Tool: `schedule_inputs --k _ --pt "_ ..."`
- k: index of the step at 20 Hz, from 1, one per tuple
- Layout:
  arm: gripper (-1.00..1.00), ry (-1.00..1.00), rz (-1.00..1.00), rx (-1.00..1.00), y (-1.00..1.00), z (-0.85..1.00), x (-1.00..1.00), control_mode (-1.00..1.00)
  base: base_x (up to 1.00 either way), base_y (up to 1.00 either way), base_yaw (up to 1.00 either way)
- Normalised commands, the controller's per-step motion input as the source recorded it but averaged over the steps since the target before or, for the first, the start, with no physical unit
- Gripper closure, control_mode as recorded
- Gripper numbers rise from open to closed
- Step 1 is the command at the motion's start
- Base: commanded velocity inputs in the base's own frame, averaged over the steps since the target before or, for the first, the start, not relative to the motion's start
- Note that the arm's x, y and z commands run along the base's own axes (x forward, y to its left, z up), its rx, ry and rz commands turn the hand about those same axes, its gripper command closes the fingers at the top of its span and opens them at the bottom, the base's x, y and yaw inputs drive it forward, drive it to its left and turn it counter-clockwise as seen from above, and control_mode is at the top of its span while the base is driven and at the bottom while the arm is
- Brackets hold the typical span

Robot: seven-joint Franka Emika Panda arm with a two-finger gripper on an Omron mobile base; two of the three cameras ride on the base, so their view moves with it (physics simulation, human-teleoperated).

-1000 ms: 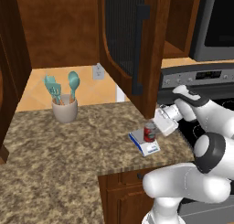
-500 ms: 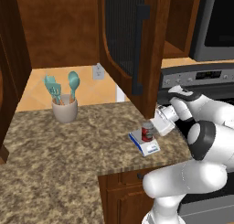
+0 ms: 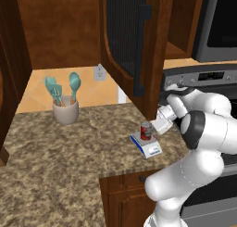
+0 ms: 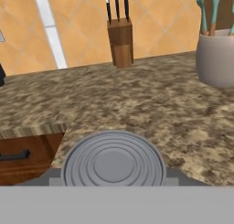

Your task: Pick the canned food and place it on the digital scale for weighing, and close the cabinet.

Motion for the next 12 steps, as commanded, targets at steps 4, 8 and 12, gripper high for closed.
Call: schedule_inputs --k 4,8,12 --pt "1.00 0.00 0.00 0.00 0.00 -0.30 0.11 -1.00 0.00 0.00 0.00" --pt "1.00 -0.02 0.00 0.00 0.00 -0.33 0.03 -1.00 0.00 0.00 0.00" --pt "1.00 -0.07 0.00 0.00 0.00 -0.19 0.11 -1.00 0.00 0.00 0.00"
